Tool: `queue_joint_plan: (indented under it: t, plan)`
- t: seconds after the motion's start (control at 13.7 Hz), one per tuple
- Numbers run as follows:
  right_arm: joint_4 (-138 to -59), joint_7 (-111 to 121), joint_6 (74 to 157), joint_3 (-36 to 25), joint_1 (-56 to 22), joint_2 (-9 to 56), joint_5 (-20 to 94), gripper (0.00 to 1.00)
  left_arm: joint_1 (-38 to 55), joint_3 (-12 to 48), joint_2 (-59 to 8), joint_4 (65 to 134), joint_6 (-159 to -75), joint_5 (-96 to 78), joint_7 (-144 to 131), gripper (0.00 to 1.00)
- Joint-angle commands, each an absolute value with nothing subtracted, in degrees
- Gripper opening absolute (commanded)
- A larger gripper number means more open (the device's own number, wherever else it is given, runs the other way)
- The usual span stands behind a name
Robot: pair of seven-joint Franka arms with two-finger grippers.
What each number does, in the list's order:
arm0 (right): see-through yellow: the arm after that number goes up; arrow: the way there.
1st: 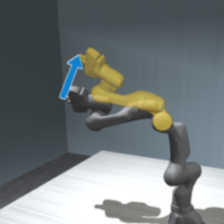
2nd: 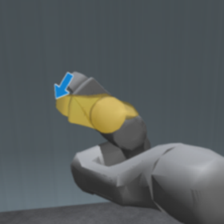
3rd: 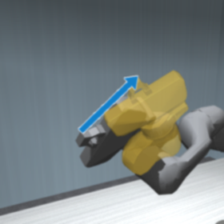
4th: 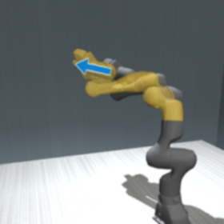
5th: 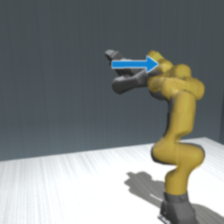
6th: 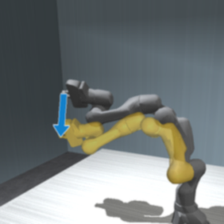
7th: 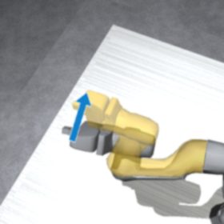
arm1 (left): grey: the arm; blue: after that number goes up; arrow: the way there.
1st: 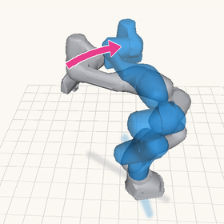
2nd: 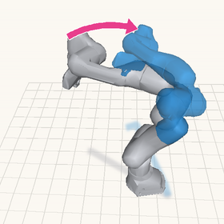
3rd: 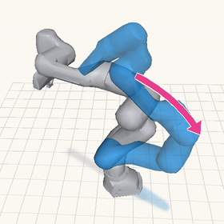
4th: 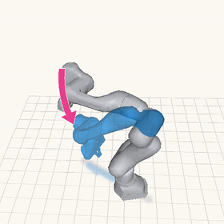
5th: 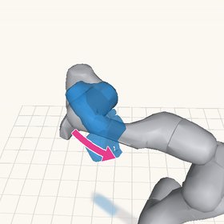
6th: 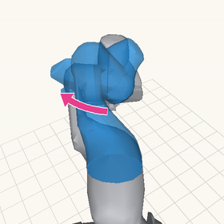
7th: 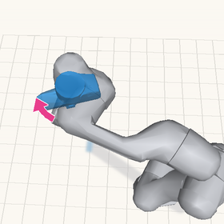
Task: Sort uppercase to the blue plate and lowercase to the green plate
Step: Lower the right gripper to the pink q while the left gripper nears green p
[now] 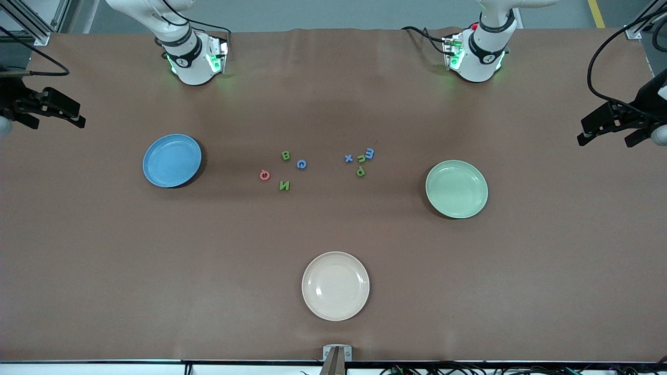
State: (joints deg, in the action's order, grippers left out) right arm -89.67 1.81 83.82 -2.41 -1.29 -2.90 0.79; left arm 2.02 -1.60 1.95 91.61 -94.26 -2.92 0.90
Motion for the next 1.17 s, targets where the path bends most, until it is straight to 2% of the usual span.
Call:
queue_joint_plan:
  t: [0.0, 0.44, 0.73, 1.1]
  plan:
    - [-90.79, 2.73, 83.85, -2.11, -0.97, -4.48, -0.09, 1.00, 1.76, -1.49, 2.20, 91.32, -93.25, -2.11, 0.52, 1.00]
    - [-90.88, 2.72, 83.67, -2.28, -0.70, -4.40, 0.35, 1.00, 1.58, -1.41, 2.11, 91.67, -92.73, -2.29, -0.09, 1.00]
    - [-90.35, 2.81, 83.94, -2.20, -0.70, -4.13, 0.44, 1.00, 3.24, -0.53, 1.76, 91.67, -88.25, -2.72, -1.31, 1.00]
    - [-88.77, 3.34, 83.67, -2.29, -0.62, -3.34, 0.00, 1.00, 5.80, 9.73, -4.20, 91.76, -88.68, -3.25, -12.73, 1.00]
